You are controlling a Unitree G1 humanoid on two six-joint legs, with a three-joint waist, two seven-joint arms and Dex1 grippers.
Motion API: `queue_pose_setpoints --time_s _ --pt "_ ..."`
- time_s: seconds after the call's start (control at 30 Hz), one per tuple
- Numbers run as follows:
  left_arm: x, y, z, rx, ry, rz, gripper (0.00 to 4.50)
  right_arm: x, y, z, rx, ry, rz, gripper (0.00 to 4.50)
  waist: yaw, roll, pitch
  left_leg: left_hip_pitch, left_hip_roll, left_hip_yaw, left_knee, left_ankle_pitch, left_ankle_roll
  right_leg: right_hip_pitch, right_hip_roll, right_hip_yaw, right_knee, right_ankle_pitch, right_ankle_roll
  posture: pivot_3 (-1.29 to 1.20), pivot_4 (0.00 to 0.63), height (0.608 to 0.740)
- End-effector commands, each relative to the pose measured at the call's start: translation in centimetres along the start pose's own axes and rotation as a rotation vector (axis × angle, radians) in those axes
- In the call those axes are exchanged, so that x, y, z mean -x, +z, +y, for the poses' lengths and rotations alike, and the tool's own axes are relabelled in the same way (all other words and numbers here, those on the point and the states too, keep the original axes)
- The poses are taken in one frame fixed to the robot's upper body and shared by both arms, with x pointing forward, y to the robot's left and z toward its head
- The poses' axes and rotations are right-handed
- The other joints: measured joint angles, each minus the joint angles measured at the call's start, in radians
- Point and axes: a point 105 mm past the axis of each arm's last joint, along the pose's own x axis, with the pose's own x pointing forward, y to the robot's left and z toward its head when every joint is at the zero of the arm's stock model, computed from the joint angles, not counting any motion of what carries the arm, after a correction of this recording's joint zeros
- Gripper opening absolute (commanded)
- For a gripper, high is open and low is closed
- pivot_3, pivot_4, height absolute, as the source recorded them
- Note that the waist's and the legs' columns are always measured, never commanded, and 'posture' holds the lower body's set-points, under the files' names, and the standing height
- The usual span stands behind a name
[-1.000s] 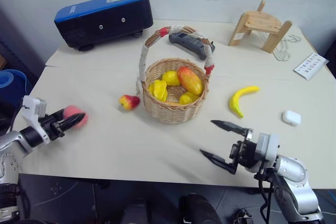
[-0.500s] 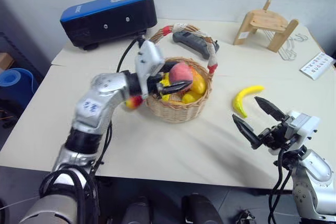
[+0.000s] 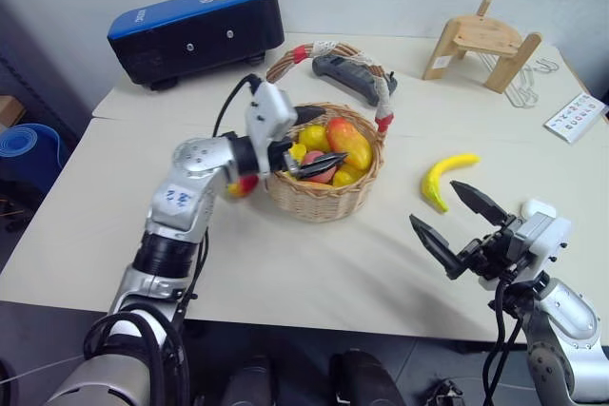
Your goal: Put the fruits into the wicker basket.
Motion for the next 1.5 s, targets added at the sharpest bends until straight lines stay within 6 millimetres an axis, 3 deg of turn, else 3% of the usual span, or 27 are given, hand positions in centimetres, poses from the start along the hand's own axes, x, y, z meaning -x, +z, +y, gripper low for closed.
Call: queue_pose_setpoints --time_s 0.03,0.13,0.23,0.3,0.37,0.43,0.5,0.6,0.8,1.0,1.2,1.43,1.5 --pt "6.1 0.0 -1.7 -0.032 -0.054 0.012 4.44 -0.4 0.9 1.0 0.025 0.108 -0.028 4.5 -0.018 0.001 0.0 0.001 0.0 0.0 -0.001 0.0 0.0 0.0 0.0 0.0 0.0 0.0 0.0 0.0 0.15 0.74" --pt "12.8 -2.9 -1.1 0.003 0.159 0.182 4.44 -0.6 0.6 2.0 0.035 0.218 -0.022 4.5 -0.024 0.001 0.001 0.002 0.001 -0.001 -0.002 0.0 0.0 0.001 0.0 0.0 0.0 0.0 0.0 0.0 0.15 0.74" --pt "18.2 -3.2 0.0 0.045 0.42 0.208 4.48 -0.5 0.0 3.0 0.044 0.314 0.0 4.5 -0.012 -0.001 0.002 0.001 0.0 -0.003 -0.002 0.0 0.0 0.001 -0.002 -0.001 -0.001 0.0 0.0 0.0 0.15 0.74" --pt "21.4 -3.9 -0.4 0.09 0.516 0.256 4.48 -0.4 -0.2 3.4 0.053 0.351 0.006 4.5 -0.004 -0.002 0.002 0.0 -0.002 -0.008 -0.001 -0.001 0.002 0.004 -0.003 -0.001 -0.003 0.0 0.0 0.0 0.15 0.74" --pt "26.1 -5.5 -1.4 0.161 0.661 0.339 4.48 -0.6 -0.3 3.9 0.028 0.371 0.002 4.5 0.001 -0.001 0.002 0.0 -0.002 -0.01 -0.001 -0.002 0.003 0.006 -0.003 -0.001 -0.006 0.0 0.0 0.0 0.15 0.74" --pt "29.3 -6.8 -2.6 0.231 0.734 0.424 4.48 -0.9 -0.2 4.6 0.015 0.395 -0.003 4.5 -0.001 -0.001 0.002 0.001 -0.002 -0.01 -0.001 -0.003 0.003 0.007 -0.003 -0.001 -0.007 0.0 0.0 0.0 0.15 0.74" --pt "31.2 -7.4 -2.7 0.227 0.779 0.488 4.48 -1.3 0.1 5.3 0.016 0.424 -0.011 4.5 -0.001 -0.002 0.002 0.001 -0.002 -0.011 -0.002 -0.003 0.003 0.007 -0.003 -0.001 -0.007 0.0 0.0 0.0 0.15 0.74" --pt "29.7 -6.6 -1.8 0.242 0.726 0.433 4.48 -2.2 1.0 6.0 0.015 0.441 -0.032 4.5 0.012 -0.003 0.002 0.0 -0.002 -0.014 -0.002 -0.004 0.004 0.007 -0.003 -0.003 -0.007 0.0 -0.001 0.0 0.15 0.74" --pt "19.5 -5.6 1.8 0.183 0.411 0.295 4.48 -3.3 1.8 5.9 0.034 0.428 -0.041 4.5 0.026 -0.002 0.002 -0.001 -0.005 -0.023 -0.001 -0.001 0.0 0.014 -0.005 -0.002 -0.012 -0.001 -0.002 0.0 0.15 0.74" --pt "13.0 -7.4 5.0 0.175 0.285 0.3 4.48 -3.7 2.0 5.2 0.052 0.385 -0.035 4.5 0.006 -0.002 0.002 -0.001 -0.005 -0.022 -0.002 -0.001 0.001 0.014 -0.002 -0.006 -0.008 0.001 0.002 0.0 0.15 0.74" --pt "9.9 -9.8 5.4 0.212 0.181 0.319 4.48 -3.7 2.2 5.3 0.063 0.353 -0.029 4.5 -0.003 -0.003 0.002 -0.013 -0.003 -0.021 0.003 0.0 0.0 -0.002 -0.001 -0.013 0.001 0.001 0.003 0.0 0.15 0.74" --pt "8.3 -12.3 5.3 0.26 0.165 0.365 4.48 -3.6 2.5 5.4 0.069 0.308 -0.021 4.5 0.01 -0.003 0.002 -0.015 -0.003 -0.021 0.014 0.0 0.0 0.0 -0.002 -0.016 0.0 0.001 0.002 0.0 0.15 0.74" --pt "8.2 -12.7 5.0 0.264 0.157 0.368 4.08 -3.5 2.4 5.3 0.071 0.301 -0.017 4.5 0.01 -0.003 0.002 -0.015 -0.003 -0.021 0.015 -0.001 0.001 0.0 -0.003 -0.015 0.0 0.001 0.002 0.0 0.15 0.74"
